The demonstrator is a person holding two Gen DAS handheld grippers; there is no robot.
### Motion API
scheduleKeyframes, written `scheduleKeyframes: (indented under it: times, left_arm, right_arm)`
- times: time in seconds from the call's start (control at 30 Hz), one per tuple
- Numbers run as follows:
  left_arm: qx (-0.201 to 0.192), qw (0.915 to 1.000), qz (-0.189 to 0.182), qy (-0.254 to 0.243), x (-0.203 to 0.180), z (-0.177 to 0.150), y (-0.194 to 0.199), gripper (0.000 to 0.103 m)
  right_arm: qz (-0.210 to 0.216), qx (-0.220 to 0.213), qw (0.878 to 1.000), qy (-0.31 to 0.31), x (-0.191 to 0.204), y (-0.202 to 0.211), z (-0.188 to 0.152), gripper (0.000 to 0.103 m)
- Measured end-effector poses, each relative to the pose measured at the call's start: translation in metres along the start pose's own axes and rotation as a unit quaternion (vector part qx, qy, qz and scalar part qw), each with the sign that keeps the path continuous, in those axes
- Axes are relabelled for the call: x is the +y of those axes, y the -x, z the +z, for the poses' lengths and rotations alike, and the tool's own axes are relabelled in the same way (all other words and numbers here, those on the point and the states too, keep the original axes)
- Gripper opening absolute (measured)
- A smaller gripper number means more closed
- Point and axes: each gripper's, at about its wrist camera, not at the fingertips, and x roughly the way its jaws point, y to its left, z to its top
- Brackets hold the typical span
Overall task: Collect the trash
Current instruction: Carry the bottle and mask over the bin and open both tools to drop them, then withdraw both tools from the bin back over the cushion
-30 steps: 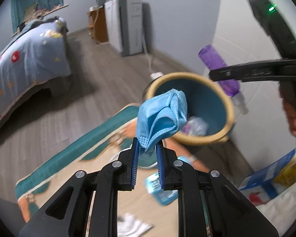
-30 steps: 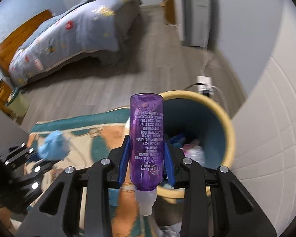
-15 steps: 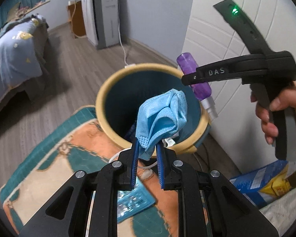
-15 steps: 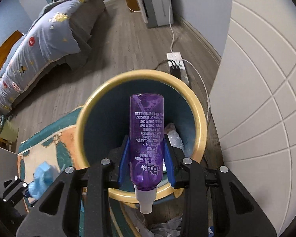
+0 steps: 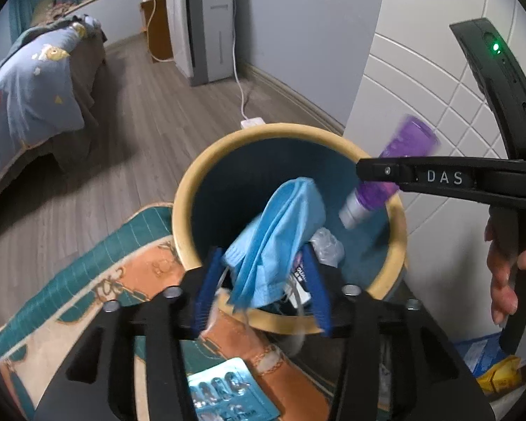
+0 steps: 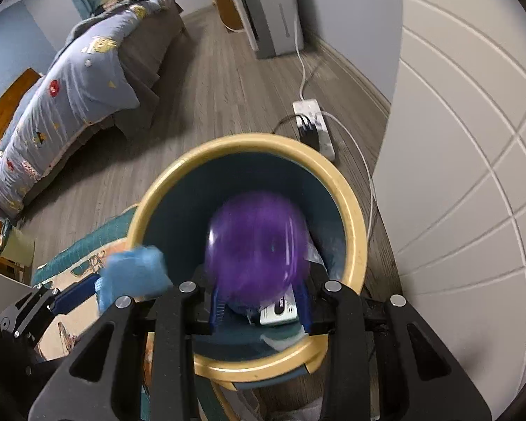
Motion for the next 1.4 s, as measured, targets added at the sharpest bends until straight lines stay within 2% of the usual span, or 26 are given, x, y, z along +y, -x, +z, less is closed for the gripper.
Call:
scheduleKeyframes:
  times: [0.03, 0.1, 0.17, 0.27, 0.4, 0.53, 0.63, 0.8, 1.07, 1.23, 1.4]
  left_arm:
    - [-0.001, 1.0, 0.004, 0.002, 0.002, -0.001, 0.0, 0.06]
    - [-0.004, 0.9999, 0.008, 0.009, 0.006, -0.004, 0.001, 0.074]
    - [-0.008, 0.9997, 0.014, 0.018, 0.011, -0.007, 0.003, 0.078]
    - [-0.009, 0.9991, 0.02, 0.035, 0.018, -0.009, 0.007, 0.091]
    - [-0.014, 0.9982, 0.028, 0.052, 0.029, -0.014, 0.017, 0.093]
    - [-0.012, 0.9968, 0.047, 0.063, 0.042, -0.021, 0.033, 0.094]
    - [-0.019, 0.9956, 0.057, 0.072, 0.054, -0.025, 0.051, 0.095]
    - [-0.037, 0.9914, 0.085, 0.092, 0.075, -0.044, 0.103, 0.096]
    - [-0.052, 0.983, 0.136, 0.112, 0.097, -0.096, 0.181, 0.096]
    - [-0.045, 0.9779, 0.153, 0.135, 0.104, -0.136, 0.207, 0.096]
    - [-0.025, 0.9719, 0.171, 0.16, 0.11, -0.177, 0.219, 0.096]
  right_arm:
    - [0.002, -0.007, 1.0, 0.004, 0.003, 0.002, 0.0, 0.033]
    - [0.013, -0.01, 1.0, 0.004, 0.006, 0.002, 0.002, 0.038]
    - [0.014, -0.019, 1.0, 0.006, 0.01, 0.004, 0.003, 0.059]
    - [0.01, -0.025, 1.0, 0.015, 0.015, 0.007, 0.004, 0.064]
    - [0.003, -0.016, 1.0, 0.023, 0.018, 0.005, 0.003, 0.075]
    - [-0.01, -0.023, 0.999, 0.04, 0.023, 0.012, 0.004, 0.097]
    - [-0.017, -0.029, 0.997, 0.065, 0.031, 0.018, 0.003, 0.097]
    - [-0.029, -0.029, 0.992, 0.116, 0.056, 0.03, -0.006, 0.097]
    - [0.015, -0.034, 0.986, 0.162, 0.113, 0.073, -0.034, 0.097]
    - [0.023, -0.051, 0.981, 0.186, 0.141, 0.098, -0.058, 0.097]
    - [0.015, -0.034, 0.983, 0.179, 0.156, 0.102, -0.082, 0.097]
